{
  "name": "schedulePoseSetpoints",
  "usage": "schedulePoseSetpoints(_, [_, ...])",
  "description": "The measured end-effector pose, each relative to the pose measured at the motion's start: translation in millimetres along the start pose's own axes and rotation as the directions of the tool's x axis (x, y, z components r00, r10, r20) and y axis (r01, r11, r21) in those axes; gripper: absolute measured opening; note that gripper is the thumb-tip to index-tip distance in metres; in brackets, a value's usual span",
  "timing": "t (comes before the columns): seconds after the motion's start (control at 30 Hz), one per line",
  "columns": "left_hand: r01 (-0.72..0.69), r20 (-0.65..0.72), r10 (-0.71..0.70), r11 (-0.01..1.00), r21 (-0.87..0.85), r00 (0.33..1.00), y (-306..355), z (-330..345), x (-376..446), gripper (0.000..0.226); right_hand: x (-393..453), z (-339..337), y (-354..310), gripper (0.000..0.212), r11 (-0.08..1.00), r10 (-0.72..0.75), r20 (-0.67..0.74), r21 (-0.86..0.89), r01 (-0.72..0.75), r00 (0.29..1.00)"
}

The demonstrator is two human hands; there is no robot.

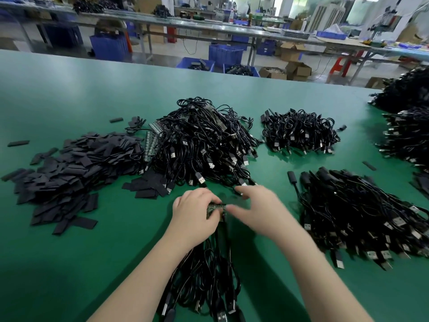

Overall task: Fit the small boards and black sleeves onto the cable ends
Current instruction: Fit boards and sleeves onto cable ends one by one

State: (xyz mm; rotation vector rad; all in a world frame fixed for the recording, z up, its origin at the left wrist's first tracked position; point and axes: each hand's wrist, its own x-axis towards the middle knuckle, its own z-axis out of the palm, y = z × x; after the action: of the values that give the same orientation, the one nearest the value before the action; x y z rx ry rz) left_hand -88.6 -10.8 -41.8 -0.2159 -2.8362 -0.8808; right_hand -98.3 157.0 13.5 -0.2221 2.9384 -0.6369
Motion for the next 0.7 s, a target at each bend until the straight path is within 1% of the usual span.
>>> schedulePoseSetpoints(0.03, [-0.007,-0.013,0.007,0.999,-0.034,1.0,-1,0,0,0.017,1,10,-2,0.063,1.0,0.0,0.017,0.023,0.0,1.0])
schedulePoseSetpoints(0.07, [-0.017,-0.029,0.015,0.997,-0.072,0.999,-2,-1,0,0.015,1,18,-1,0.059,0.997,-0.007,-0.009,0.075,0.008,1.0])
schedulePoseSetpoints(0.17, [-0.034,-0.056,0.023,0.975,-0.22,0.998,-4,-3,1,0.009,-3,34,6,0.025,0.955,-0.043,-0.161,0.284,0.088,0.986])
schedulePoseSetpoints(0.27, [-0.044,-0.1,0.01,0.939,-0.341,0.995,-1,-7,1,0.011,-9,40,9,0.003,0.897,-0.059,-0.224,0.416,0.15,0.973])
schedulePoseSetpoints(0.3, [-0.044,-0.112,0.0,0.919,-0.392,0.994,0,-8,2,0.016,-10,41,9,0.007,0.861,-0.045,-0.237,0.483,0.158,0.97])
schedulePoseSetpoints(0.37, [-0.012,-0.105,-0.05,0.855,-0.518,0.993,1,-11,2,0.031,-12,40,10,0.016,0.78,-0.007,-0.261,0.602,0.169,0.965])
schedulePoseSetpoints(0.43, [0.067,-0.043,-0.121,0.774,-0.63,0.992,0,-15,2,0.049,-12,38,10,0.018,0.711,0.026,-0.263,0.683,0.167,0.965])
schedulePoseSetpoints(0.5, [0.126,0.017,-0.156,0.729,-0.673,0.988,-1,-17,3,0.06,-12,39,9,0.019,0.672,0.049,-0.259,0.723,0.16,0.965])
schedulePoseSetpoints(0.6, [0.171,0.069,-0.173,0.689,-0.705,0.982,-1,-19,3,0.064,-12,39,7,0.017,0.612,0.082,-0.243,0.778,0.144,0.967])
schedulePoseSetpoints(0.7, [0.161,0.058,-0.17,0.689,-0.707,0.984,0,-19,3,0.061,-14,37,6,0.016,0.576,0.104,-0.223,0.808,0.124,0.969])
